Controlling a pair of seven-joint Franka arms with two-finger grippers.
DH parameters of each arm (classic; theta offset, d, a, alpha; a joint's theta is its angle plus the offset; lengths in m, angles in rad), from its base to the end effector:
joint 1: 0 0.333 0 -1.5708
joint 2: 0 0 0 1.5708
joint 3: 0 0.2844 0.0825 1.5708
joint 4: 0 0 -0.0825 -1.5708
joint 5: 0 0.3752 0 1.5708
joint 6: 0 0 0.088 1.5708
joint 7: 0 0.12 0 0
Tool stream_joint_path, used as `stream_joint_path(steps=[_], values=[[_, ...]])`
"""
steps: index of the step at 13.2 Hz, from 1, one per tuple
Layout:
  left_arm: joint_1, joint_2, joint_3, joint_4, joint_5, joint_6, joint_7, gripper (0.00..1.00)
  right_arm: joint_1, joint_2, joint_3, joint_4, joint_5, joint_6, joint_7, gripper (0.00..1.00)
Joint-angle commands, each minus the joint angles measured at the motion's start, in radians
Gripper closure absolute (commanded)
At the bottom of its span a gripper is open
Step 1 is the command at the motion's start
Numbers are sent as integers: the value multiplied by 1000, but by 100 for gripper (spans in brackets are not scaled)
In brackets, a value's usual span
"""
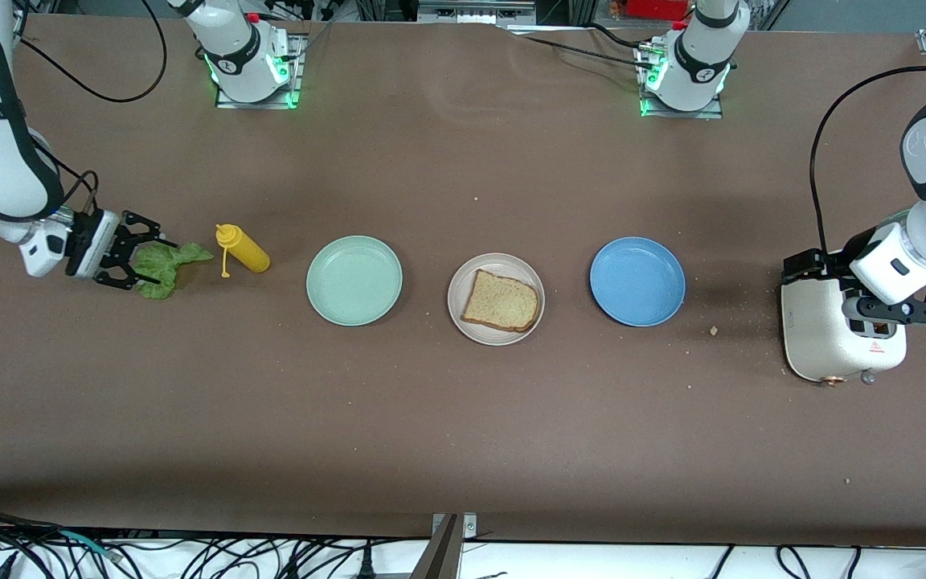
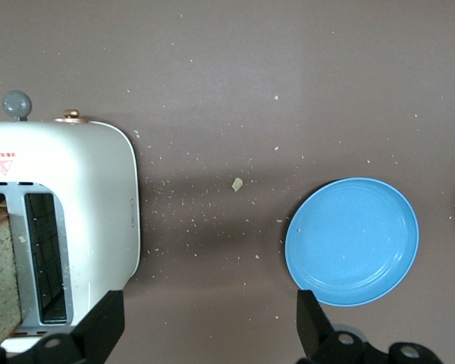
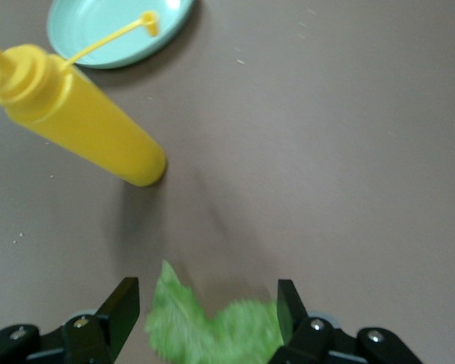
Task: Make sandwich in beige plate with both arms
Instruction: 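Lower the right gripper onto the green lettuce leaf and grasp it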
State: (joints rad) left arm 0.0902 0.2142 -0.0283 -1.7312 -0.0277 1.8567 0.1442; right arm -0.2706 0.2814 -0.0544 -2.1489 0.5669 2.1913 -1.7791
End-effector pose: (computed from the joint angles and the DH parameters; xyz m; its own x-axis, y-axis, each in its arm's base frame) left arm 0.5964 0.0353 0.4056 0.9938 -0.0745 -0.0832 -0.0710 -0.9965 0.0442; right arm 0.5084 -0.1456 0.2201 0.4845 0.7826 0.3908 0.8748 -0.4343 -0.2148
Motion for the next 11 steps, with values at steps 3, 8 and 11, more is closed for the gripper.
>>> stream_joint_path(steps=[3,8,11], values=[[6,-3,-8,12,40,-7,-14,0,-2,-37,45,52,-229,13,445,1],[19,-3,-8,12,81,-4,-9,0,-1,-48,90,54,-447,15,1087,1],[39,-3,-10,12,81,-4,-2,0,-1,-28,113,52,-519,16,1389,1]])
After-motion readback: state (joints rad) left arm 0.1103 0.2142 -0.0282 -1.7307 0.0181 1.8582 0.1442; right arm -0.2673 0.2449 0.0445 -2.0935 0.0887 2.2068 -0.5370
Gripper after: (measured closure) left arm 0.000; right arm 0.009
